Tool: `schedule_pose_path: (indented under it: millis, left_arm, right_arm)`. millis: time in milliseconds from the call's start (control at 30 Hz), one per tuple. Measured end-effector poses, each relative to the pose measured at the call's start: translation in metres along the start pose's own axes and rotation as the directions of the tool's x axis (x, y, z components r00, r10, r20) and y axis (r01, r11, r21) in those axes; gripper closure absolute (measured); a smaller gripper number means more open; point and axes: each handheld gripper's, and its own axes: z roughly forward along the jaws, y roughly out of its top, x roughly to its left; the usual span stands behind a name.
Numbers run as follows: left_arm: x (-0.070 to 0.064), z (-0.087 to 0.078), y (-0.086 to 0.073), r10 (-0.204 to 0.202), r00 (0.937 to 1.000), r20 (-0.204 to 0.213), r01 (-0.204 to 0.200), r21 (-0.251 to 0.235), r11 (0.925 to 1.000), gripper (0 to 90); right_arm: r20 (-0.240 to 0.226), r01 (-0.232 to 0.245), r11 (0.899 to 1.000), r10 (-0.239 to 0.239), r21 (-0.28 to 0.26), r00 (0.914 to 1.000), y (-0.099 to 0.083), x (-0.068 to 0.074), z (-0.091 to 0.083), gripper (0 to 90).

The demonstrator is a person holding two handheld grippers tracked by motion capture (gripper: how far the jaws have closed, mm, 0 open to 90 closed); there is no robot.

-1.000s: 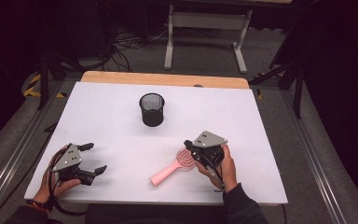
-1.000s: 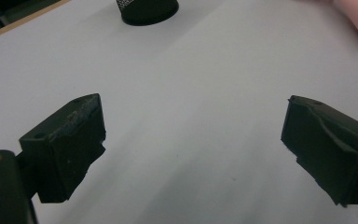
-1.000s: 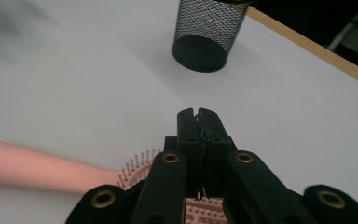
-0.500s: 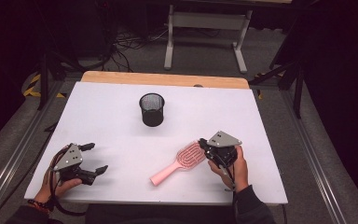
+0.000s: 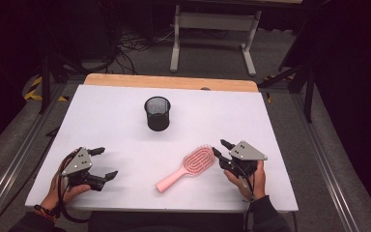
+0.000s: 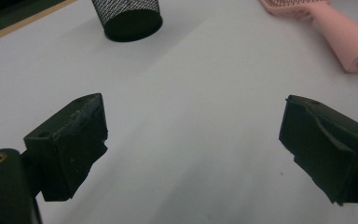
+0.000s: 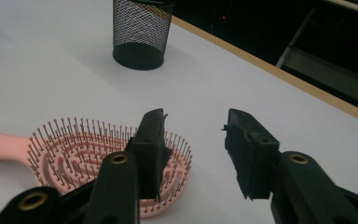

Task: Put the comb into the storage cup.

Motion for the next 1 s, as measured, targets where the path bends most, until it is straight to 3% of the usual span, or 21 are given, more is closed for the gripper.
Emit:
schedule_pose_path:
  millis: [167,267,300,333,400,500,533,600,700,800,1000]
  left_arm:
    - [-0.006,0.007,0.009,0.014,0.9998,0.016,-0.014,-0.016,0.9998,8.7]
    - [-0.01,0.013,0.015,0.021,0.999,0.038,-0.02,-0.026,0.9994,10.0]
    - [-0.013,0.016,0.017,0.027,0.9987,0.043,-0.025,-0.026,0.9993,10.0]
    - [-0.013,0.016,0.017,0.027,0.9987,0.043,-0.025,-0.026,0.9993,10.1]
    - [-0.017,0.022,0.024,0.031,0.9976,0.062,-0.029,-0.026,0.9992,10.2]
    - [-0.02,0.027,0.029,0.033,0.9968,0.073,-0.03,-0.033,0.999,10.7]
    - [-0.025,0.032,0.033,0.038,0.9978,0.054,-0.035,-0.041,0.9985,12.2]
    - [-0.027,0.035,0.035,0.044,0.9975,0.056,-0.041,-0.041,0.9983,13.0]
    - [-0.036,0.048,0.043,0.048,0.9965,0.068,-0.046,-0.032,0.9985,13.6]
    - [-0.04,0.054,0.046,0.058,0.9953,0.077,-0.056,-0.027,0.998,14.0]
    - [-0.049,0.069,0.056,0.064,0.9929,0.1,-0.067,0.023,0.9975,15.4]
  right_arm:
    - [0.042,0.016,0.998,-0.013,-0.061,0.999,-0.006,-0.002,-0.01,41.1]
    - [0.056,0.023,0.997,-0.019,-0.07,0.9982,-0.007,-0.003,-0.013,32.7]
    - [0.071,0.019,0.996,-0.013,-0.084,0.9974,-0.008,-0.003,-0.015,25.9]
    - [0.071,0.019,0.996,-0.013,-0.084,0.9974,-0.008,-0.003,-0.015,25.9]
    - [0.106,0.021,0.996,-0.013,-0.083,0.9943,-0.01,-0.003,-0.017,15.1]
    - [0.117,0.033,0.996,-0.023,-0.083,0.9929,-0.012,-0.002,-0.018,14.9]
    - [0.122,0.04,0.996,-0.03,-0.084,0.9921,-0.013,-0.002,-0.019,11.7]
    - [0.128,0.037,0.995,-0.025,-0.09,0.9914,-0.013,-0.002,-0.02,9.3]
    - [0.108,0.008,0.995,0.002,-0.095,0.9941,-0.016,-0.004,-0.021,7.7]
    - [0.105,0.013,0.997,-0.004,-0.082,0.9945,-0.017,-0.004,-0.02,7.7]
    - [0.139,0.043,0.998,-0.037,-0.039,0.9896,-0.019,-0.001,-0.017,8.1]
